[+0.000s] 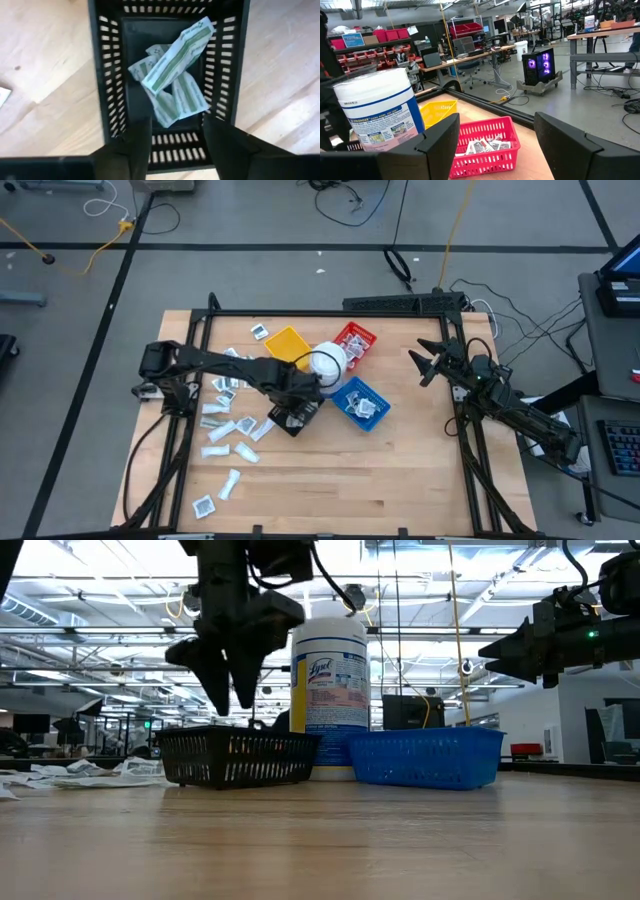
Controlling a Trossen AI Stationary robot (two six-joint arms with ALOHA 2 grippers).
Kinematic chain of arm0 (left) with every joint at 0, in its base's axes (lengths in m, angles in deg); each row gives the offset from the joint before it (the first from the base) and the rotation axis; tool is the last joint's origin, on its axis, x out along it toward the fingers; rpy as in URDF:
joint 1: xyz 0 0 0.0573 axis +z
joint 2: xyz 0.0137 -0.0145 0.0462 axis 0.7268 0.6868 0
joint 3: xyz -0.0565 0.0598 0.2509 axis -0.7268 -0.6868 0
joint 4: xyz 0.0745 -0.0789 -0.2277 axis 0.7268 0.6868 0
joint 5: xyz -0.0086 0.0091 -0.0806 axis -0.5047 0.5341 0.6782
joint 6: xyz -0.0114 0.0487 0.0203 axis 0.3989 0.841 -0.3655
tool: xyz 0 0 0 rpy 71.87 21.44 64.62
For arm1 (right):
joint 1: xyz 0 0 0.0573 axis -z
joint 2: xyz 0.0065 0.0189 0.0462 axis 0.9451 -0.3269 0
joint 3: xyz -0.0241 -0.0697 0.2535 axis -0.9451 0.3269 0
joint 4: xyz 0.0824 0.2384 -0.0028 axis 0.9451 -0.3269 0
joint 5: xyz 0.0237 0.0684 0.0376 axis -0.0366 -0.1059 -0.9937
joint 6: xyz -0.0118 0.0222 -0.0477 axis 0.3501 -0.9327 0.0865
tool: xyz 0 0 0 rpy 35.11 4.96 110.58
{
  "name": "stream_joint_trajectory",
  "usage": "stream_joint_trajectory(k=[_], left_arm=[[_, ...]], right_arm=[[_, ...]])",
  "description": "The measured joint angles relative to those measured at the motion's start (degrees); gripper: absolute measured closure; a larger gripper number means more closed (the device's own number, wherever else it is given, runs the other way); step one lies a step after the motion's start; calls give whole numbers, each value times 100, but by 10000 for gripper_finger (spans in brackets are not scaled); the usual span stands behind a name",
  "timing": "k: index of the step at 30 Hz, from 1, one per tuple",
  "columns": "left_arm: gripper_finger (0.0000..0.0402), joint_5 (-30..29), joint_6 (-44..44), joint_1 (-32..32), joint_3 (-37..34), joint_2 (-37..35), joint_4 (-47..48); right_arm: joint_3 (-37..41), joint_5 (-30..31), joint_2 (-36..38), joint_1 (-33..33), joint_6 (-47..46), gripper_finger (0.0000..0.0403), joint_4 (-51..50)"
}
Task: Pick & Place First Aid Supplies
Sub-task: Put the bandage pack into the black bin
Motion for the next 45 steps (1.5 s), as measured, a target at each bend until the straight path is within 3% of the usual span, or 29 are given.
stream_joint_trajectory(k=[6, 10, 20, 31, 38, 45], left_arm=[[180, 142, 198, -148, -614, -758, 8], [170, 218, -131, -402, -1134, -1203, -32], [187, 531, -1959, -1470, -2425, -2094, -305], [213, 635, -4557, -2735, -3015, -2263, -1001], [215, 563, -4903, -2800, -3365, -2120, -1619], [215, 266, -4893, -2670, -3497, -1792, -1244]], right_arm=[[0, 0, 0, 0, 0, 149, 0], [0, 0, 0, 0, -2, 149, 1], [1, 0, 0, 0, -2, 149, -1], [0, 0, 0, 0, -2, 149, 2], [1, -1, 0, 0, -1, 149, -1], [0, -2, 0, 0, -2, 149, 0]])
